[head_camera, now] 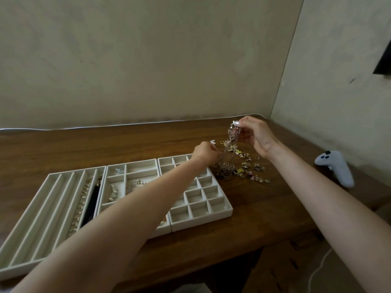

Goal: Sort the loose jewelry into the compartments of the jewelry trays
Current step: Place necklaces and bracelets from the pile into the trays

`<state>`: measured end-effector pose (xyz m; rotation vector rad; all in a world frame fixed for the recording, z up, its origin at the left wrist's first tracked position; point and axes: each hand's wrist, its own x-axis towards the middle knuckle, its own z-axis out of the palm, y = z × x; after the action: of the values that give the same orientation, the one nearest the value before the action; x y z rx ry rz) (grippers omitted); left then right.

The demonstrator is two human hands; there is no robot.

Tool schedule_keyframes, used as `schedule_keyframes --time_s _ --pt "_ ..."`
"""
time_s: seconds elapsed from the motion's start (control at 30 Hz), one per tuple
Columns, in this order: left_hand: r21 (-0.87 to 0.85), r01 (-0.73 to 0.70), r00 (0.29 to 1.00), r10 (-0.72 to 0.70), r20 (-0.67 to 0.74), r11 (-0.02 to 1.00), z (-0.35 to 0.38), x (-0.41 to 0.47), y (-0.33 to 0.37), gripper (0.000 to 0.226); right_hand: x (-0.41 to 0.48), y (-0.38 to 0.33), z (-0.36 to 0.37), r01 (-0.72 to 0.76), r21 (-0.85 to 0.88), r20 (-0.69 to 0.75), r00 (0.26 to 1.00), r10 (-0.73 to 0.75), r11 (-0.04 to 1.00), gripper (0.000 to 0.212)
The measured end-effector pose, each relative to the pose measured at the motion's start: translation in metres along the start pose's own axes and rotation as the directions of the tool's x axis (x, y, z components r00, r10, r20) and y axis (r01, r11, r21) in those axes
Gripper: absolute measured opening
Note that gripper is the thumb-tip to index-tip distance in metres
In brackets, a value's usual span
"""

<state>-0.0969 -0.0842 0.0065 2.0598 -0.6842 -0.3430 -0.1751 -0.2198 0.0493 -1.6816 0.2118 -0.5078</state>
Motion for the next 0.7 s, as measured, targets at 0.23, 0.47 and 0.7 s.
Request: schedule_keyframes --time_s 0.23,0.47,0.7 --pt "-0.267 -0.183 0.979 0.2 0.039 0.946 0.0 -0.005 0.017 0.038 0.002 0.0 0.002 0.01 -0.092 0.011 1.0 -0.009 0.996 0.006" --pt "-0.328 -0.189 0.982 0.188 -0.037 0.926 -0.003 -0.001 0.015 0.01 0.001 0.01 -0.001 -0.017 -0.154 -0.009 1.0 0.016 0.988 0.007" --pt "-0.575 -0.137 0.991 0.112 -0.08 0.806 -0.013 -0.001 0.014 0.015 -0.006 0.022 0.0 -0.046 -0.215 0.085 0.994 0.065 0.976 0.02"
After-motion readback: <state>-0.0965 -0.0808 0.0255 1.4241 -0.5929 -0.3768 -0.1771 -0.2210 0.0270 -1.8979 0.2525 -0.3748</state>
